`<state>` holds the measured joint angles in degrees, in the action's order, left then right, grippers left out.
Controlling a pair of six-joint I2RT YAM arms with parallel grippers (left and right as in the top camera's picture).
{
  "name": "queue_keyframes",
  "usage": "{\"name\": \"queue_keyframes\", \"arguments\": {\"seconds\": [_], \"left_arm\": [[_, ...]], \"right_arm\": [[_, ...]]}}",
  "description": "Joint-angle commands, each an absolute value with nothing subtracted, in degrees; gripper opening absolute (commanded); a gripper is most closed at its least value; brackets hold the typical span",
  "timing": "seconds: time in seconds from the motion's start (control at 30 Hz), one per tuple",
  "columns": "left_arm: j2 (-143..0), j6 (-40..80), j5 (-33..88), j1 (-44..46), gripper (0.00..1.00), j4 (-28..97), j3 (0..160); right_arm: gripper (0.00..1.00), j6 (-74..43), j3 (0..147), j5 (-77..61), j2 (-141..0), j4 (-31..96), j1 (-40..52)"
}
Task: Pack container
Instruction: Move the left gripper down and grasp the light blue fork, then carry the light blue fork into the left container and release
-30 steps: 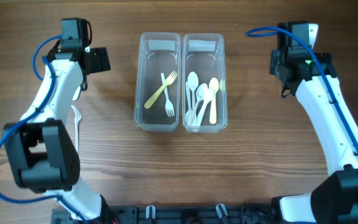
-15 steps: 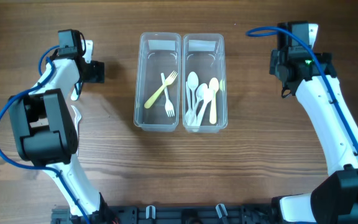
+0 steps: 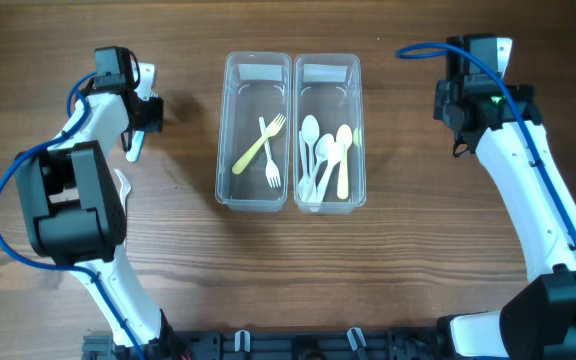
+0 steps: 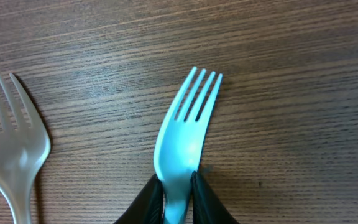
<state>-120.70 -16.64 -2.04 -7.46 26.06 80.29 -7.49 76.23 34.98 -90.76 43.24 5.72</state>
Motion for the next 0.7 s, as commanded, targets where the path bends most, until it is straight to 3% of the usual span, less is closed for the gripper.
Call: {"name": "queue_keyframes", "arguments": {"seconds": [0.0, 0.1, 0.37, 0.57, 0.67], "left_arm": [[-124.1, -14.5, -2.6, -7.7, 0.17, 26.5, 79.0], [-122.8, -12.9, -2.7, -7.7, 0.04, 26.3, 79.2], [-109.4, -0.5, -1.7, -7.1, 0.04, 28.4, 79.9], [-98.3, 2.9, 16.2, 0.2, 0.04, 38.7, 79.9], [-98.6, 3.7, 18.7, 5.9, 0.04, 42.7, 79.8]], "right_arm": [[1.00, -7.5, 76.1, 36.0, -91.0, 43.1, 5.5], [1.00, -7.5, 76.1, 36.0, -91.0, 43.1, 5.5], [1.00, -7.5, 76.1, 36.0, -91.0, 43.1, 5.5], [1.00, -7.5, 76.1, 36.0, -91.0, 43.1, 5.5], [1.00, -7.5, 76.1, 36.0, -91.0, 43.1, 5.5]]}}
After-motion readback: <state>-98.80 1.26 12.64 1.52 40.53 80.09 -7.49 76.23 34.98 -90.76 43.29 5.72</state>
